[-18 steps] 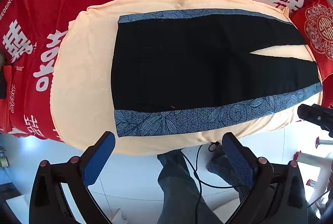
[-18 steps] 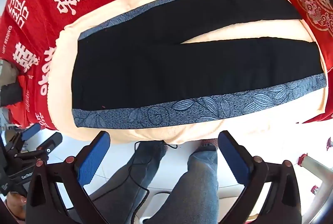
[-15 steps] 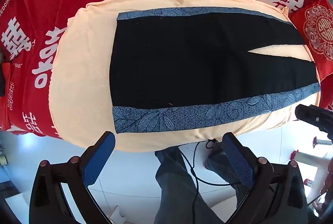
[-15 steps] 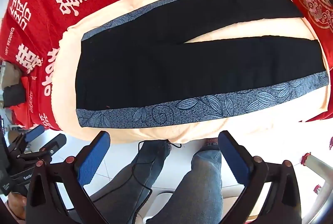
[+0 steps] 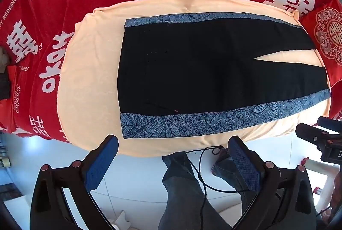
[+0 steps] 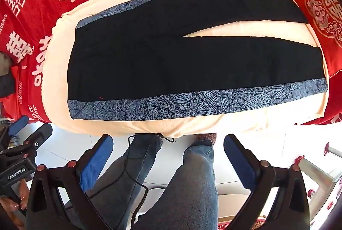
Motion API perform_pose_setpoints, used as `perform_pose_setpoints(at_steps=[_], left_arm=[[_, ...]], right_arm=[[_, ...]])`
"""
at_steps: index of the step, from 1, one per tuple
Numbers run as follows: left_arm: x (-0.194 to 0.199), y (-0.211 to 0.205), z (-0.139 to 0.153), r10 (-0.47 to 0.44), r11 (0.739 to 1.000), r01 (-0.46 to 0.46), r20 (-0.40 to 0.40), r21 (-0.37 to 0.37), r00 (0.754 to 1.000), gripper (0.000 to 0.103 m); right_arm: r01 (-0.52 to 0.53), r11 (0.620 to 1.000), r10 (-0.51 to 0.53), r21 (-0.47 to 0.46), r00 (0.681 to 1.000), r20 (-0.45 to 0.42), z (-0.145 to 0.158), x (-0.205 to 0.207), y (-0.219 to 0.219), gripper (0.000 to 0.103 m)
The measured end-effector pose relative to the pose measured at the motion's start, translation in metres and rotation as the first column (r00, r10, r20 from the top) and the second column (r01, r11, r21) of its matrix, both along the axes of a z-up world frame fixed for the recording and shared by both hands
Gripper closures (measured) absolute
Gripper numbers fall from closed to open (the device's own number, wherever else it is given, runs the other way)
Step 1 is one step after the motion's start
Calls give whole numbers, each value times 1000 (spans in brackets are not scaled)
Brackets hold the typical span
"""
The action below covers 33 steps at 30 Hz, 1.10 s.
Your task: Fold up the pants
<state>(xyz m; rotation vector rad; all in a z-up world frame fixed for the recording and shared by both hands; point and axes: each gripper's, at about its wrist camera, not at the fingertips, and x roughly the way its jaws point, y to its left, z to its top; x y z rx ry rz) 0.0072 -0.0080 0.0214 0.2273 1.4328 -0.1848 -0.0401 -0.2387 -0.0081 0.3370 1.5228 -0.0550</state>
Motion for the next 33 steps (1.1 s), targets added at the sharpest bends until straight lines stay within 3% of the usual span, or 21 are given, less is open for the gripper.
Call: perform_pose_setpoints(at_steps=[33], left_arm=[[-6,-11,18,-23,1000,23,53,3,998,0]], right_arm=[[-18,998,21,-58,998,58,16,-2,-4,0]])
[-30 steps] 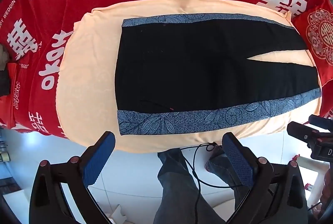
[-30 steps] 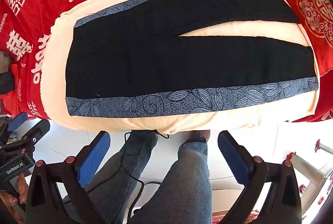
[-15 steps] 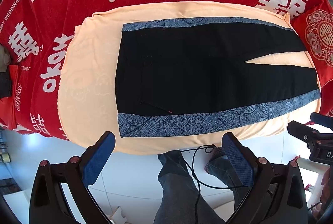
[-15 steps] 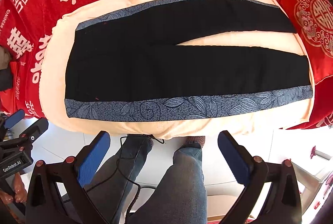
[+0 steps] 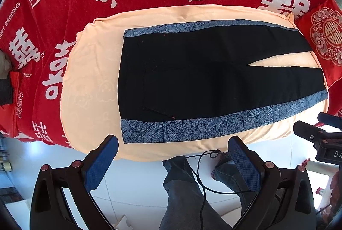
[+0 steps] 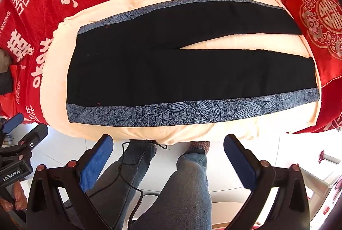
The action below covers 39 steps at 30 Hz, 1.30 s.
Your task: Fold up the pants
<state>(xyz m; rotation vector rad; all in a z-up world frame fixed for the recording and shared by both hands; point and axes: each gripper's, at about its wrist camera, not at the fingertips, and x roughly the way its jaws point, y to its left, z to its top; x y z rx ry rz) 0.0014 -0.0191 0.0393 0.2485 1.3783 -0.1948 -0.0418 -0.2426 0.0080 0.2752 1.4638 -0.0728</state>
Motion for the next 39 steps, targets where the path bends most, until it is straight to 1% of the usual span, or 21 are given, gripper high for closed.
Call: perform_pose_setpoints(at_steps=[19,24,30,32,35,39], left_arm=[[-3,-7,2,15,1000,-15,22,20,1000,0],[-7,-9,3,46,999,-47,29,25,999,0],[-14,-11,5,123,992,-124,31,26,992,0],[-16,-8,5,170,985,-170,27,9,985,0],[-18,1,1,236,971,-236,4,-28,972,0],[-20,15,-9,292,955,-293,-27,-49,956,0]], right_arm=[[-25,1000,25,-5,1000,15,3,-1,-2,0],[-40,999,40,-8,999,23,3,0,-9,0],[-79,997,78,15,996,34,2,4,-17,0],[-93,995,92,40,995,41,1,5,-19,0],[-110,987,105,119,993,53,-4,7,-21,0],[-102,971,94,218,995,46,-16,9,-21,0]])
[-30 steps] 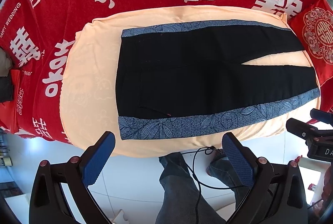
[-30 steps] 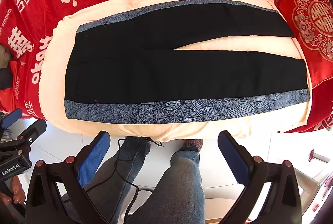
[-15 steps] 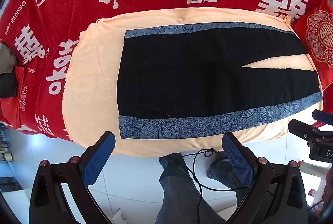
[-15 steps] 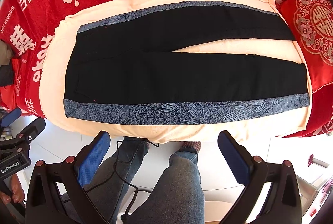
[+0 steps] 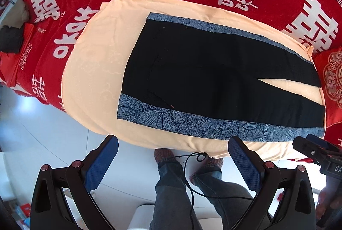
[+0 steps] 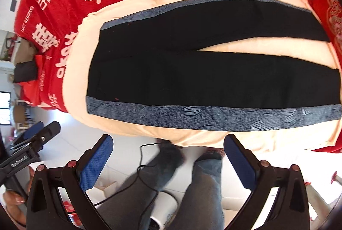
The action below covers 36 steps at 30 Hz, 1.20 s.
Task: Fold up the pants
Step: 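Lower both grippers to the patterned waistband edge of the black trousers and grasp it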
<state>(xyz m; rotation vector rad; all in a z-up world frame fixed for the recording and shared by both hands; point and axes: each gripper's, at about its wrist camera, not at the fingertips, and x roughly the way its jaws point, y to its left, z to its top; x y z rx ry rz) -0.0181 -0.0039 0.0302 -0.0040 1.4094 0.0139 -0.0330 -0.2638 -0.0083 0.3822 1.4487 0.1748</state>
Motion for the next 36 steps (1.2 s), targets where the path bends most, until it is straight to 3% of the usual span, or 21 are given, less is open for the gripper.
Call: perform_pose_setpoints(at_steps=[6,9,12,15,17,22,25,29,34,36], left_arm=[[12,22,-48,6,999,-7,-27,-39,1000,0],[14,36,-82,27,996,-30,-36,-87,999,0],[11,55,-115,65,984,-70,-34,-166,997,0],[5,74,-149,120,953,-131,-59,-272,991,0],[0,83,-170,141,933,-156,-70,-325,988,0],[-4,90,-207,147,900,-176,-104,-398,984,0],[0,90,-215,145,880,-179,-110,-441,983,0],[7,85,-220,141,840,-186,-127,-509,982,0],[23,78,-219,203,767,-247,-140,-593,969,0],[31,78,-217,249,745,-270,-121,-611,961,4]], right_arm=[[22,988,-20,153,1000,-16,-42,6,12,0],[67,945,-49,320,997,-62,-79,6,26,0],[135,873,-88,469,989,-120,-126,4,41,0],[198,819,-113,539,976,-186,-168,-4,52,7],[228,783,-123,579,969,-214,-195,-12,58,20],[261,719,-153,644,963,-220,-234,-17,62,21],[282,662,-198,694,959,-201,-238,-8,59,26],[250,589,-240,768,962,-129,-208,6,54,26],[176,589,-208,789,976,-63,-179,14,52,26],[172,608,-193,775,979,-66,-179,9,46,26]])
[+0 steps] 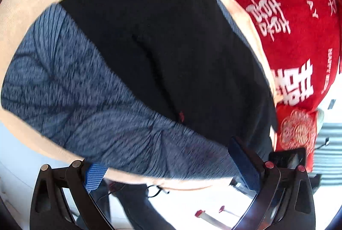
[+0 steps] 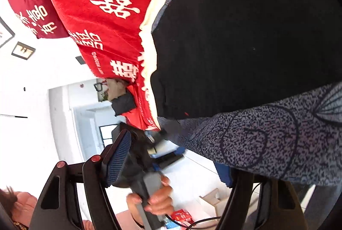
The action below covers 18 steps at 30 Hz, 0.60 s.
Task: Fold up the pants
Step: 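Lower both grippers to the patterned waistband edge of the black trousers and grasp it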
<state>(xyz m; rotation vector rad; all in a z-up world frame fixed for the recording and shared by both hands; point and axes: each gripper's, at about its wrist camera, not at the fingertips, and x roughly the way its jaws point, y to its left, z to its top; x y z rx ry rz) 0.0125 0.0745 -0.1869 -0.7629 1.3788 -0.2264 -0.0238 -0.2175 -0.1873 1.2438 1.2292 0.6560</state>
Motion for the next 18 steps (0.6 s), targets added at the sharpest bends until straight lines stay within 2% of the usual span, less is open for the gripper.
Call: perform_pose_setpoints(at_steps=[3,8,10,12,13,14,15,16,17,18], left_arm=[[7,2,1,29,1000,-29,27,-2,999,9],[6,5,3,-16,999,15,29,45,999,26],[8,9,1,-29,998,28,25,49,999,30],[10,8,0,-45,997,43,18,68,999,40],[8,10,0,-55,995,53,17,83,998,44],[7,10,0,-68,993,65,18,99,998,55],[7,10,0,-79,991,77,16,111,997,69],[7,12,-1,-88,991,87,10,106,996,73],[6,15,1,-84,992,83,6,98,996,77],[5,18,5,-80,992,79,7,94,997,77]], right_arm=[[12,998,-15,-56,999,-41,-12,-16,-16,26],[174,980,-185,-101,976,-111,-32,-56,-71,26],[263,963,-270,-63,953,-138,-39,-70,-93,30],[347,938,-343,-4,924,-169,-46,-78,-106,45],[400,915,-385,44,902,-193,-51,-83,-113,69],[439,896,-414,72,883,-222,-55,-87,-117,93],[455,887,-426,77,873,-238,-56,-89,-120,94],[450,891,-425,65,875,-234,-49,-89,-122,94],[427,903,-409,48,888,-212,-40,-87,-124,94],[396,918,-385,26,905,-181,-27,-83,-127,94]])
